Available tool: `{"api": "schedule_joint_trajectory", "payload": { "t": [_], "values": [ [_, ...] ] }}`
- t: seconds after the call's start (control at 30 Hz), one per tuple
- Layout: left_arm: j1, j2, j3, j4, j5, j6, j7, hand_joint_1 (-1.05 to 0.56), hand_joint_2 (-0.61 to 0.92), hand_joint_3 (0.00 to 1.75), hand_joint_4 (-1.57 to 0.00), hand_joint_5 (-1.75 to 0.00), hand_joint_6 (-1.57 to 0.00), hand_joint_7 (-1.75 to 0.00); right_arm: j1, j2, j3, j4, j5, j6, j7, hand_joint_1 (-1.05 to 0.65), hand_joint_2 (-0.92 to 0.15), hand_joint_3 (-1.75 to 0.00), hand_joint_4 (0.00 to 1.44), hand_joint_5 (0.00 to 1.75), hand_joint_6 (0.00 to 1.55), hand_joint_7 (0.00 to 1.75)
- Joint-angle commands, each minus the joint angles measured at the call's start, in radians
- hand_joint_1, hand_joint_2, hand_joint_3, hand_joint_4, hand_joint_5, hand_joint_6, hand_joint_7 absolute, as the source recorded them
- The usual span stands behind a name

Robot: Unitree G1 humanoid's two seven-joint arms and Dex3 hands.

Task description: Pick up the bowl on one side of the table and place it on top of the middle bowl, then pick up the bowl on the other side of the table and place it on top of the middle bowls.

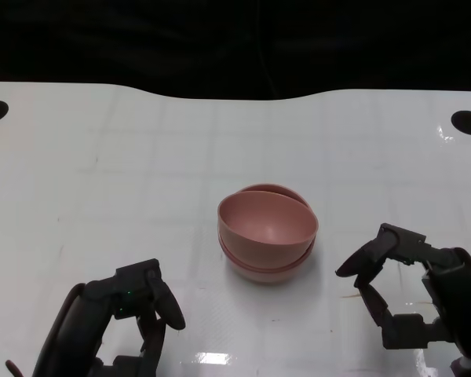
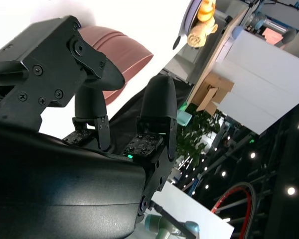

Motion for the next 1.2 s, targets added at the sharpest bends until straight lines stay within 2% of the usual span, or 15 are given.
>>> {"api": "schedule_joint_trajectory", "payload": {
  "t": [0.03,0.13,0.23,0.53,0.57,0.6,0.83,1.03,1.2],
  "values": [
    [-0.018,-0.009,0.017,0.029,-0.015,-0.032,0.021,0.05,0.28,1.60,-0.86,-1.75,-0.81,-1.58,-0.010,0.004,-0.013,0.019,0.005,-0.004,0.006,0.08,-0.27,-1.41,0.80,1.53,0.80,1.19],
    [-0.030,-0.042,0.028,0.072,-0.060,-0.050,0.026,-0.05,0.39,1.41,-0.75,-1.75,-0.74,-1.51,-0.020,0.009,-0.014,0.050,0.002,-0.006,0.009,0.18,-0.26,-1.54,0.99,1.57,0.91,1.21],
    [-0.033,-0.052,0.034,0.085,-0.076,-0.061,0.019,-0.06,0.42,1.37,-0.74,-1.75,-0.74,-1.50,-0.029,0.013,-0.014,0.071,0.000,-0.015,0.012,0.21,-0.25,-1.57,1.03,1.56,0.93,1.21],
    [-0.051,-0.065,0.041,0.131,-0.123,-0.097,-0.001,-0.04,0.37,1.44,-0.74,-1.75,-0.75,-1.56,-0.058,0.027,-0.011,0.116,0.040,-0.013,0.059,0.23,-0.24,-1.63,1.04,1.61,0.92,1.24],
    [-0.058,-0.065,0.043,0.146,-0.132,-0.103,-0.007,-0.06,0.35,1.45,-0.77,-1.74,-0.77,-1.56,-0.066,0.030,-0.010,0.126,0.043,-0.006,0.064,0.23,-0.18,-1.70,1.07,1.66,0.95,1.35],
    [-0.065,-0.063,0.044,0.160,-0.144,-0.106,-0.015,-0.07,0.34,1.46,-0.78,-1.74,-0.78,-1.56,-0.074,0.031,-0.010,0.138,0.043,-0.002,0.068,0.22,-0.16,-1.72,1.08,1.68,0.96,1.40],
    [-0.089,-0.055,0.056,0.215,-0.177,-0.131,-0.045,-0.09,0.25,1.54,-0.85,-1.71,-0.84,-1.53,-0.085,0.042,-0.016,0.168,0.030,-0.003,0.069,0.20,-0.10,-1.75,1.10,1.70,0.97,1.46],
    [-0.106,-0.055,0.071,0.265,-0.175,-0.153,-0.053,-0.13,0.20,1.59,-0.90,-1.67,-0.87,-1.51,-0.073,0.062,-0.020,0.188,0.051,0.007,0.072,0.21,-0.11,-1.75,1.08,1.72,0.96,1.48],
    [-0.099,-0.057,0.069,0.258,-0.174,-0.118,-0.056,-0.12,0.16,1.66,-0.91,-1.68,-0.89,-1.49,-0.060,0.067,-0.018,0.180,0.070,0.036,0.086,0.19,-0.11,-1.75,1.06,1.74,0.93,1.51]
  ]
}}
